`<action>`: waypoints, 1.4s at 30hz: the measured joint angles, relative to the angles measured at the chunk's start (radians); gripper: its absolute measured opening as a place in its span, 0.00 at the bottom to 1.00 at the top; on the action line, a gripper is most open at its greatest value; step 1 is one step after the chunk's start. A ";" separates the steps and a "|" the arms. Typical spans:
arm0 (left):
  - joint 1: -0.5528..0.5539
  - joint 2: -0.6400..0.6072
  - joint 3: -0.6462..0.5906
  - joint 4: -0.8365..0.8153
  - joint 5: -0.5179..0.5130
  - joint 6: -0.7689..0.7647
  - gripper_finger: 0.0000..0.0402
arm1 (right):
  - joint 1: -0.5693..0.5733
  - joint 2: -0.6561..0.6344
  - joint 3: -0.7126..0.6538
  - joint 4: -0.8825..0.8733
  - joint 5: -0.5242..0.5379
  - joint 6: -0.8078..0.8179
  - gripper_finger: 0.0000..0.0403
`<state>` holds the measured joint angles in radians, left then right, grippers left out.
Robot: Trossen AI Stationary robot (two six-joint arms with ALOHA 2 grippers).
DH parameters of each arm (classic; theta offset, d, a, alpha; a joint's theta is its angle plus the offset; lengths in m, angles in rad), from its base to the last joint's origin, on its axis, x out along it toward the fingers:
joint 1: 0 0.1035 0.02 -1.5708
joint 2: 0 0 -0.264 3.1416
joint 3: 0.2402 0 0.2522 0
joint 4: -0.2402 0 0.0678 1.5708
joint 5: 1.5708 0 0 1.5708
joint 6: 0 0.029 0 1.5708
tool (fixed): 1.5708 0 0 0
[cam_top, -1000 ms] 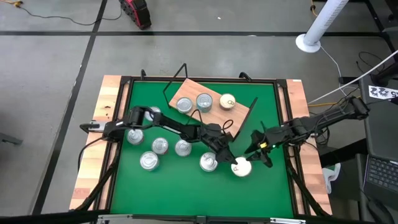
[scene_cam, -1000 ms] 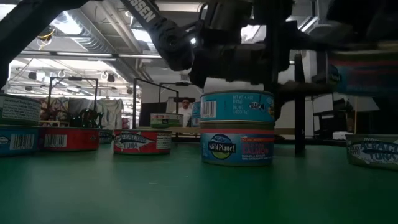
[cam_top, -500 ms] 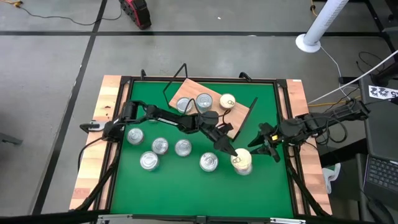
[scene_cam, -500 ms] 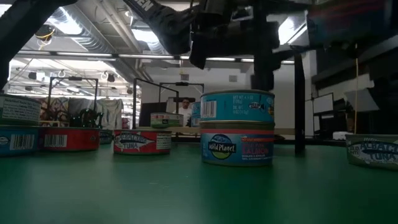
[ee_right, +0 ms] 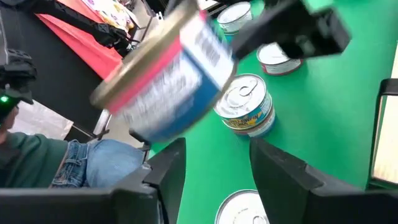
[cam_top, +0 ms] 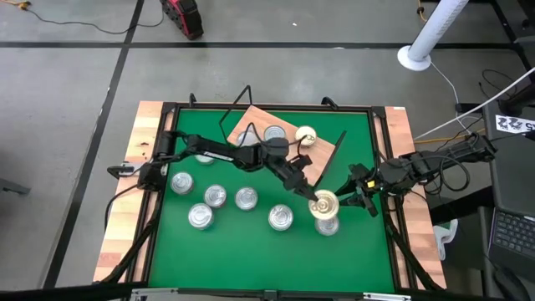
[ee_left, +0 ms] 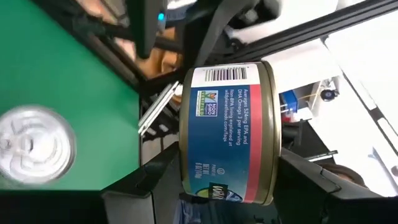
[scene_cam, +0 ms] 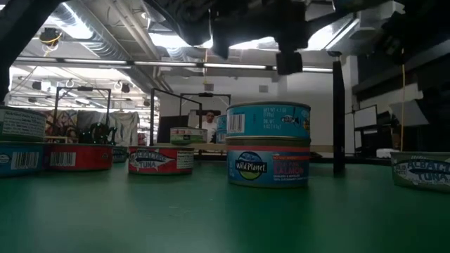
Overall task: Stack canned seafood by type on shelf
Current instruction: Stack the blue-pink tuna can on top of the blue-pink tuna can on the shelf
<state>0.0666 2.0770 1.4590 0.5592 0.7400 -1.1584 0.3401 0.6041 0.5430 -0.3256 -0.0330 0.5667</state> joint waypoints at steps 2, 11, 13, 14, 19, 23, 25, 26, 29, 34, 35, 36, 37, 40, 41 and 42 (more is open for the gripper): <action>0.017 -0.016 0.000 -0.002 0.000 0.000 0.50 | 0.000 0.000 0.000 0.000 0.001 0.000 0.44; 0.128 -0.078 0.001 -0.001 -0.020 0.003 0.50 | 0.000 0.000 0.000 0.001 0.046 0.000 0.44; 0.161 -0.078 0.001 -0.004 -0.042 0.001 0.50 | 0.000 0.000 0.000 0.001 0.049 0.000 0.44; 0.177 -0.078 0.001 -0.006 -0.051 0.001 0.50 | 0.000 0.000 0.000 0.001 0.049 0.000 0.44; 0.261 -0.077 0.001 -0.106 -0.099 0.044 0.50 | 0.000 0.000 0.000 0.002 0.082 -0.004 0.44; 0.317 -0.077 0.001 -0.183 -0.167 0.078 0.50 | 0.000 0.000 0.000 0.011 0.163 -0.047 0.44; 0.342 -0.077 0.001 -0.233 -0.194 0.091 0.50 | 0.000 0.000 0.000 0.031 0.188 -0.051 0.44; 0.353 -0.077 0.001 -0.260 -0.206 0.094 0.50 | 0.000 0.000 0.000 0.041 0.195 -0.052 0.44; 0.384 -0.077 0.001 -0.304 -0.229 0.120 0.50 | 0.000 0.000 0.000 0.075 0.208 -0.059 0.44; 0.434 -0.077 0.001 -0.319 -0.230 0.169 0.50 | -0.001 0.000 0.000 0.199 0.224 -0.200 0.44; 0.445 -0.077 0.001 -0.318 -0.230 0.180 0.50 | -0.001 0.000 0.000 0.228 0.236 -0.233 0.44; 0.454 -0.077 0.001 -0.318 -0.230 0.190 0.50 | -0.001 0.000 0.000 0.256 0.257 -0.267 0.44; 0.463 -0.077 0.001 -0.318 -0.231 0.196 0.50 | -0.004 0.000 0.000 0.280 0.281 -0.296 0.44; 0.482 -0.073 0.001 -0.317 -0.234 0.200 0.50 | -0.046 0.000 0.000 0.321 0.339 -0.344 0.44; 0.486 -0.069 0.001 -0.311 -0.233 0.201 0.50 | -0.067 0.000 0.000 0.327 0.343 -0.345 0.44; 0.489 -0.067 0.001 -0.312 -0.231 0.201 0.50 | -0.092 0.000 0.000 0.330 0.341 -0.346 0.44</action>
<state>0.5559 2.0099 1.4597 0.2467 0.5086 -0.9577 0.2477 0.6044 0.5430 0.0049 0.3084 0.2206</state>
